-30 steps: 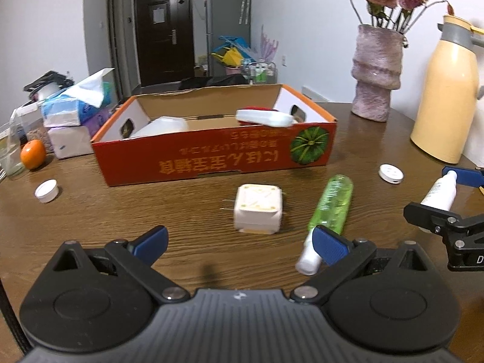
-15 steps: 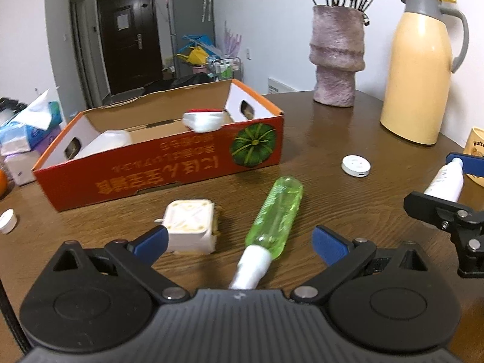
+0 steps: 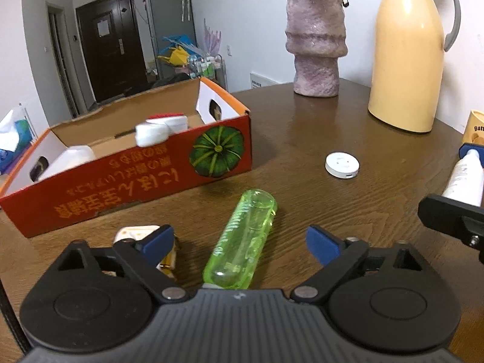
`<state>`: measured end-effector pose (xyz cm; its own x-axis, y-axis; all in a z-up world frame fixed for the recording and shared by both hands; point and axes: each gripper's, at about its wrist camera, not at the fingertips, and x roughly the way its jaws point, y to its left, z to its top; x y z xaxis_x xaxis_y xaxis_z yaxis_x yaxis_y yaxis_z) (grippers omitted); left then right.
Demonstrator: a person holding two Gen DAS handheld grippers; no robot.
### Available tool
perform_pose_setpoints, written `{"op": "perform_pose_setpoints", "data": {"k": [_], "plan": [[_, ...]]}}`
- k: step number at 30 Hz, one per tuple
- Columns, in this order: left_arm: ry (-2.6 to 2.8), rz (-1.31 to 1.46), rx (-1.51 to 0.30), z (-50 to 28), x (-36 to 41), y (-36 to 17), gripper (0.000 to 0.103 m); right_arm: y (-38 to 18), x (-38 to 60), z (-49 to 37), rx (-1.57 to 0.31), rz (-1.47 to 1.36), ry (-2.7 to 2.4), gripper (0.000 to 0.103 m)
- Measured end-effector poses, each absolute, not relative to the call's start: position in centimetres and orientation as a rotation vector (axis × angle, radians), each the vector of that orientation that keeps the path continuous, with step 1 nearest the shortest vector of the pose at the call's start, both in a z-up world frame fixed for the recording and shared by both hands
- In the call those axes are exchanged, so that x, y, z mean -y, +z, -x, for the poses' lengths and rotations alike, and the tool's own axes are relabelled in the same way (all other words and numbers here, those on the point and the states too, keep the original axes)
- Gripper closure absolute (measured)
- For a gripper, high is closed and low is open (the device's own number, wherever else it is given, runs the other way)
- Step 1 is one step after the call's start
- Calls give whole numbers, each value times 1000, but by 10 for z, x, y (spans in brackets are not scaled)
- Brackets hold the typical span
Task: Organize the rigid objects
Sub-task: 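Grasp the green bottle with left tool while right tool holds spray bottle, then carry the green bottle and white spray bottle over the cardboard box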
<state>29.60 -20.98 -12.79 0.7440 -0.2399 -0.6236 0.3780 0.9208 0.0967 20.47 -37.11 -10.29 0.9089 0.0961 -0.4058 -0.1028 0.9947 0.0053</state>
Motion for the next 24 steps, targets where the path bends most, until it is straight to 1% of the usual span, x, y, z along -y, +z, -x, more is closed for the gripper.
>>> {"op": "perform_pose_setpoints", "data": {"k": [2,5,8,10,12,13,15,16,18,19,24], "plan": [[-355,-225,-666,-298,212,-131,22,-103,371,-205,-416,14,103,5],[-369,-224,-683,-303,214,-134,27,-103,370,-204,-418,19,103,5],[-385,-213,-701,-307,215,-136,36,-104,370,-204,-421,21,102,5],[-394,-198,-711,-309,214,-137,39,-105,370,-205,-425,22,101,5],[-407,-180,-718,-311,212,-137,45,-105,369,-206,-427,22,102,5],[-410,-176,-719,-310,212,-137,46,-105,369,-206,-427,23,102,5],[-414,-173,-715,-309,211,-137,57,-105,369,-207,-427,23,103,5],[-417,-171,-714,-309,211,-136,60,-105,369,-207,-428,23,103,5],[-418,-164,-713,-309,210,-136,69,-106,369,-207,-430,24,102,5],[-414,-164,-711,-308,209,-135,71,-106,369,-208,-431,24,103,5],[-402,-155,-717,-305,204,-134,71,-106,368,-208,-431,23,102,5]]}}
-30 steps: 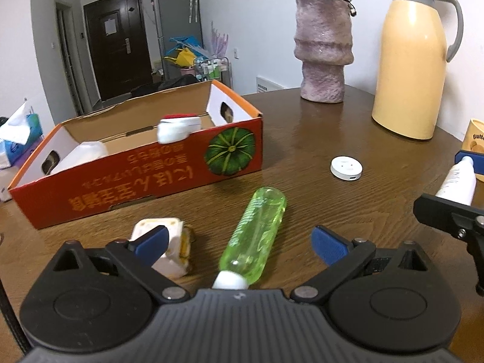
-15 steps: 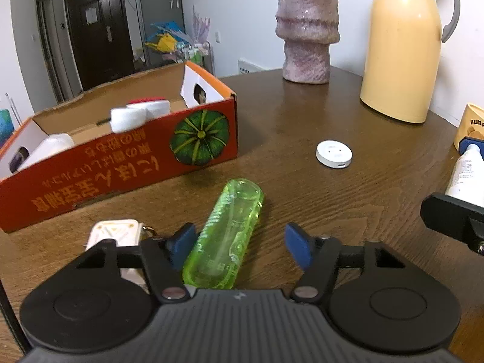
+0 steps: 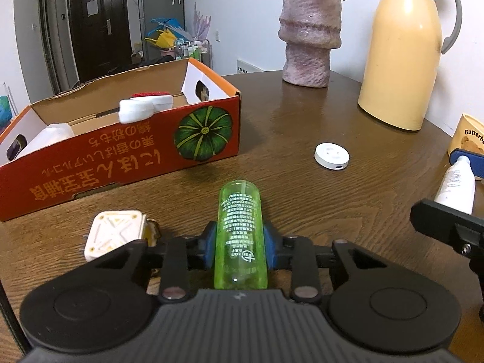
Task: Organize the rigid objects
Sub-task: 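Carry the green bottle and white spray bottle over the cardboard box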
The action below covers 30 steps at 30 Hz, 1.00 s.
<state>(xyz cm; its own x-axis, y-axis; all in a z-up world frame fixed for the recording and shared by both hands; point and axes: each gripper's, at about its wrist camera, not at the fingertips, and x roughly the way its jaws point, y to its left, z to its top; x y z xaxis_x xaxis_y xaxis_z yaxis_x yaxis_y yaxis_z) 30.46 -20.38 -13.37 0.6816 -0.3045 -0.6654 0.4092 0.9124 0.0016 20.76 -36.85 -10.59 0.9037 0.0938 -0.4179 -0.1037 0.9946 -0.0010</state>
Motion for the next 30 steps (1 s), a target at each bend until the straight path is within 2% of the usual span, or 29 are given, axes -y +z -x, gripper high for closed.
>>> {"op": "perform_pose_setpoints", "data": {"k": [30], "plan": [[-339,8,-592,-251,130,-70,71,-95,330,-202,-367,-42,136,5]]}}
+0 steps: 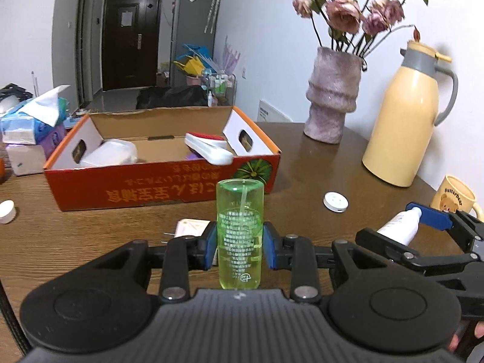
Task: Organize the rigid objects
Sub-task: 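Carry the green bottle and white spray bottle over the cardboard box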
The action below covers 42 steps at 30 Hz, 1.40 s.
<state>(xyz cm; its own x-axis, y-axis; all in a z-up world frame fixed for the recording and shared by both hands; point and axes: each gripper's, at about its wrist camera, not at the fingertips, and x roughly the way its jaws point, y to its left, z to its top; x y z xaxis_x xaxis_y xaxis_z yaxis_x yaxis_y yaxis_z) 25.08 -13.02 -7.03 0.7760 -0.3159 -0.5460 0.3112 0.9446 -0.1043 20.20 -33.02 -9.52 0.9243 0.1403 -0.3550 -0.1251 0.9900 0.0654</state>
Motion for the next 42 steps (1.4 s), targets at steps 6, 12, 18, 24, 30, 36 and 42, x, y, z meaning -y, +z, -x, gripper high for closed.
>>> {"op": "perform_pose_setpoints", "data": {"k": [6,12,18,24,30,36,42], "plan": [[-320,23,-559,-243,115,-60,71,-86,317,-204,-343,-62,142,5],[-304,39,-514,-237,99,-48,71,-75,298,-206,-319,-64,160,5],[-275,61,-478,-238,82,-36,71,-64,277,-216,-298,-65,174,5],[-245,89,-434,-242,66,-24,71,-56,256,-229,-279,-59,191,5],[-214,117,-394,-251,52,-13,71,-49,241,-244,-261,-61,195,5],[-193,134,-362,-265,46,-5,71,-46,232,-262,-259,-69,186,5],[-182,142,-354,-281,45,-4,71,-47,227,-282,-264,-78,184,5]]}}
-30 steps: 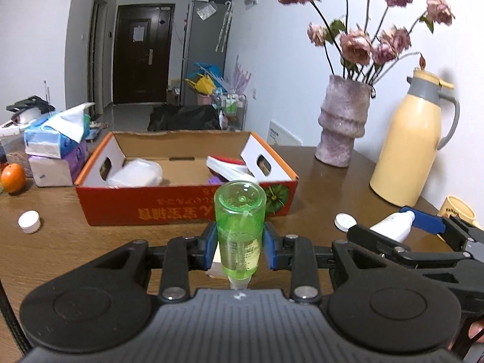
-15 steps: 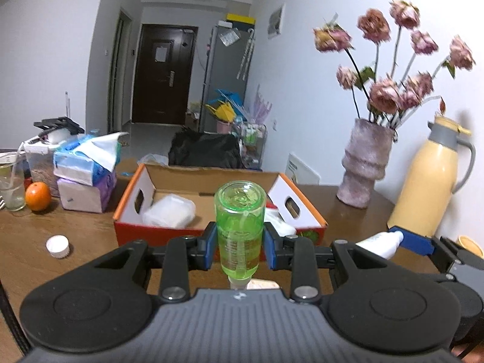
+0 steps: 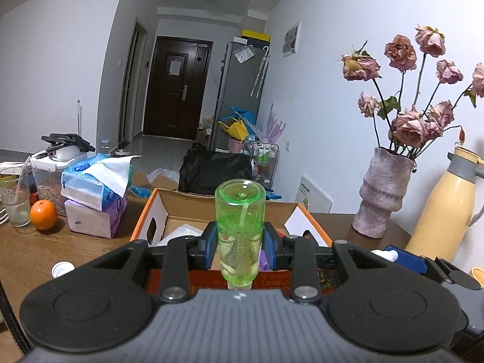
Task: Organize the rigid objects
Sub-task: 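Carry the green bottle and white spray bottle over the cardboard box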
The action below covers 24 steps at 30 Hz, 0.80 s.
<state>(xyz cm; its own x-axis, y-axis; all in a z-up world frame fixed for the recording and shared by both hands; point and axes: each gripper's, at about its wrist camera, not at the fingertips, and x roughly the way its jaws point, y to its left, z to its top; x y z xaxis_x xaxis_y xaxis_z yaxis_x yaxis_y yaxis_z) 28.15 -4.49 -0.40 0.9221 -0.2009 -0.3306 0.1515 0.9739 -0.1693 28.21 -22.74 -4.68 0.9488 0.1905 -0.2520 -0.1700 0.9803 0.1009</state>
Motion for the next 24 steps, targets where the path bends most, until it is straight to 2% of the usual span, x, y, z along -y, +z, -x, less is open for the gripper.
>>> {"op": "perform_pose_setpoints", "data": {"k": [24], "plan": [[-111,138,-356,-363,47,-12,71,-54,221,-361,-295,-84,164,5]]}}
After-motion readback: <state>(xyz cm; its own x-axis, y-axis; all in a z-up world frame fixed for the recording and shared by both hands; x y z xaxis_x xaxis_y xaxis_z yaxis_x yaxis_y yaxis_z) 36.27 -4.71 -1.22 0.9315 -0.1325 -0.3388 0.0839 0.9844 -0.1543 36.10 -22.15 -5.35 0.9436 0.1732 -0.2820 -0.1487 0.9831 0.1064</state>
